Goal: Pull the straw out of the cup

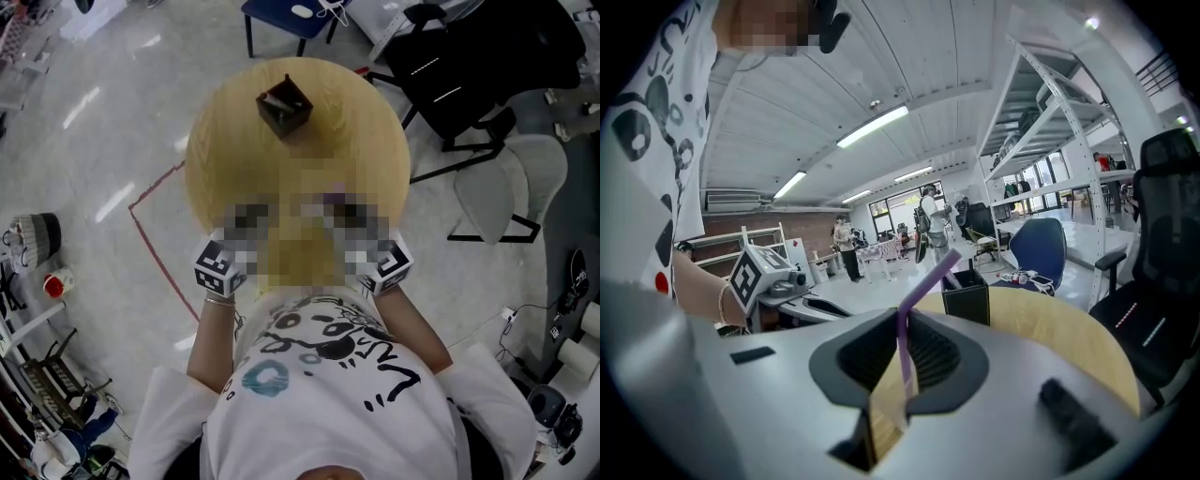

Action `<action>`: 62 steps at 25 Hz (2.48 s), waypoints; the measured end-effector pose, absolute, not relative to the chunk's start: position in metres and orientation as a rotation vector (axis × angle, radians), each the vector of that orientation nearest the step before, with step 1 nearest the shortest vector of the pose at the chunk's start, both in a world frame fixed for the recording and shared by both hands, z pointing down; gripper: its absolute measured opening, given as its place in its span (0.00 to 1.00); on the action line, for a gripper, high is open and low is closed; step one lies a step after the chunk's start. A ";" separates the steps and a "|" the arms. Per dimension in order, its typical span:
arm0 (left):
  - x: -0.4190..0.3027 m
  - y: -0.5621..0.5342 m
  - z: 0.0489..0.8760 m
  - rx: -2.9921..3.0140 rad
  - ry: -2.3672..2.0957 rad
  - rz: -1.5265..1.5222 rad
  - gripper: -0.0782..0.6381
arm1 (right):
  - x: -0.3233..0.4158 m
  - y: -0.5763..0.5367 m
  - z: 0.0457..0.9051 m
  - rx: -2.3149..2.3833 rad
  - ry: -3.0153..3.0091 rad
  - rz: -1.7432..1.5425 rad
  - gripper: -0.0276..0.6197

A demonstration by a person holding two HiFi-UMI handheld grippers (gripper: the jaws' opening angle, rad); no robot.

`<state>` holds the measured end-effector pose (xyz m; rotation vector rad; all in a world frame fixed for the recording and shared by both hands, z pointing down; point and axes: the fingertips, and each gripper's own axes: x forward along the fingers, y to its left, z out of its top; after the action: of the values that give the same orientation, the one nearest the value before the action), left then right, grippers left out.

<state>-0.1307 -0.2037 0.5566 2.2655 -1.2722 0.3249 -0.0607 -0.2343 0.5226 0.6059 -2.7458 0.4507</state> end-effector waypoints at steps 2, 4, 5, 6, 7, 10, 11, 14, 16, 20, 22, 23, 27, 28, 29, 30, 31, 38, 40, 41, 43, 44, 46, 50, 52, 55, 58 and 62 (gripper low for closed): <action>-0.131 -0.203 0.556 2.266 -1.272 0.328 0.13 | -0.060 -0.235 0.520 0.606 -2.752 0.450 0.12; -0.131 -0.203 0.557 2.266 -1.272 0.330 0.13 | -0.060 -0.235 0.518 0.605 -2.756 0.446 0.12; -0.131 -0.204 0.557 2.266 -1.273 0.331 0.13 | -0.060 -0.235 0.517 0.605 -2.758 0.444 0.12; -0.131 -0.204 0.556 2.267 -1.273 0.332 0.13 | -0.060 -0.235 0.516 0.606 -2.759 0.441 0.12; -0.131 -0.204 0.555 2.268 -1.273 0.333 0.13 | -0.059 -0.235 0.515 0.607 -2.761 0.438 0.12; -0.131 -0.205 0.550 2.281 -1.274 0.331 0.13 | -0.059 -0.235 0.510 0.615 -2.768 0.431 0.12; -0.131 -0.205 0.548 2.286 -1.274 0.331 0.13 | -0.059 -0.235 0.508 0.617 -2.771 0.431 0.12; -0.131 -0.205 0.543 2.297 -1.273 0.333 0.13 | -0.058 -0.234 0.502 0.624 -2.781 0.437 0.12; -0.131 -0.205 0.541 2.303 -1.273 0.335 0.13 | -0.057 -0.233 0.497 0.628 -2.783 0.434 0.12; -0.131 -0.201 0.537 2.319 -1.260 0.340 0.13 | -0.057 -0.227 0.490 0.631 -2.795 0.418 0.11; -0.128 -0.201 0.533 2.327 -1.255 0.339 0.13 | -0.054 -0.226 0.483 0.634 -2.801 0.420 0.11; -0.127 -0.201 0.531 2.332 -1.253 0.338 0.13 | -0.053 -0.226 0.479 0.634 -2.807 0.422 0.11; -0.122 -0.204 0.529 2.344 -1.248 0.342 0.13 | -0.049 -0.226 0.468 0.630 -2.837 0.406 0.11; -0.122 -0.204 0.530 2.346 -1.246 0.343 0.13 | -0.048 -0.226 0.466 0.629 -2.841 0.399 0.11; -0.121 -0.204 0.530 2.348 -1.243 0.344 0.13 | -0.048 -0.227 0.464 0.629 -2.846 0.393 0.11; -0.120 -0.204 0.530 2.349 -1.240 0.345 0.13 | -0.047 -0.227 0.462 0.630 -2.849 0.389 0.11; -0.119 -0.204 0.529 2.350 -1.238 0.345 0.13 | -0.046 -0.228 0.459 0.630 -2.853 0.385 0.11; -0.118 -0.203 0.522 2.369 -1.234 0.349 0.13 | -0.045 -0.223 0.437 0.608 -2.884 0.355 0.11; -0.119 -0.203 0.520 2.366 -1.238 0.339 0.13 | -0.045 -0.222 0.432 0.602 -2.892 0.357 0.11; -0.119 -0.203 0.519 2.364 -1.240 0.334 0.13 | -0.045 -0.222 0.430 0.599 -2.895 0.362 0.11; -0.119 -0.203 0.516 2.369 -1.243 0.330 0.13 | -0.044 -0.221 0.425 0.594 -2.905 0.369 0.11; -0.119 -0.203 0.514 2.374 -1.246 0.329 0.13 | -0.044 -0.221 0.422 0.594 -2.912 0.372 0.11; -0.121 -0.203 0.509 2.384 -1.251 0.324 0.13 | -0.043 -0.221 0.413 0.601 -2.931 0.377 0.11; -0.125 -0.204 0.500 2.402 -1.271 0.316 0.13 | -0.041 -0.220 0.393 0.608 -2.963 0.361 0.11; -0.127 -0.205 0.498 2.403 -1.286 0.312 0.13 | -0.040 -0.220 0.385 0.601 -2.974 0.363 0.11; -0.128 -0.205 0.495 2.409 -1.294 0.311 0.13 | -0.036 -0.219 0.373 0.597 -2.983 0.324 0.11; -0.129 -0.206 0.488 2.423 -1.302 0.308 0.13 | -0.033 -0.221 0.361 0.605 -2.987 0.282 0.11; -0.129 -0.212 0.480 2.441 -1.323 0.298 0.13 | -0.025 -0.228 0.350 0.631 -2.987 0.232 0.11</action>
<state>-0.1291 -0.2117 0.4796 2.4415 -1.3227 0.2983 -0.0254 -0.2283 0.3496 0.6315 -2.9871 0.2317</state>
